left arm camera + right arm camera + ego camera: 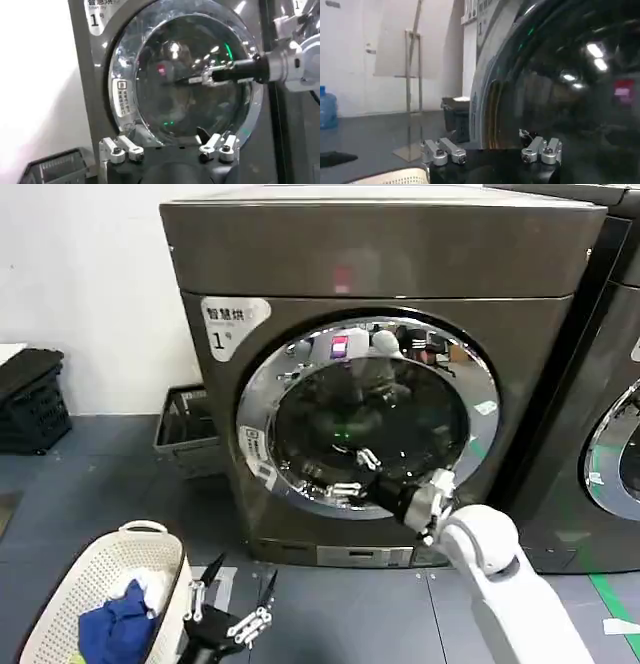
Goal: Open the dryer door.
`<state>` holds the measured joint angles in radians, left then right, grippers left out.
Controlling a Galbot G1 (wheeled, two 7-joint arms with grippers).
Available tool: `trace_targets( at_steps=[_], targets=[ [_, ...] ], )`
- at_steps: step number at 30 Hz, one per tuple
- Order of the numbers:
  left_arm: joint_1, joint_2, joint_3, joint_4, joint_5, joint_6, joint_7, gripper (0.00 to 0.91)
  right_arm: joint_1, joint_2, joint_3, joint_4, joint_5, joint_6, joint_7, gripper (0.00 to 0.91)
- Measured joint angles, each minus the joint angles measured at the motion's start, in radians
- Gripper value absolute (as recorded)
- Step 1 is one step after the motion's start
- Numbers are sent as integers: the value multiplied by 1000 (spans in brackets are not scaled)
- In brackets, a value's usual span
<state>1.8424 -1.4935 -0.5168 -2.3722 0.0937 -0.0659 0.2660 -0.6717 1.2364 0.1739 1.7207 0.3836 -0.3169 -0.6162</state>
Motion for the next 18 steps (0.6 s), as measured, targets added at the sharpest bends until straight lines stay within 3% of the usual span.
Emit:
trace_targets(
  at_steps=[18],
  targets=[
    [-2,-6,-10,14,7,-6,8,907,137,84,-113,-161,-16,28,-4,907]
  ],
)
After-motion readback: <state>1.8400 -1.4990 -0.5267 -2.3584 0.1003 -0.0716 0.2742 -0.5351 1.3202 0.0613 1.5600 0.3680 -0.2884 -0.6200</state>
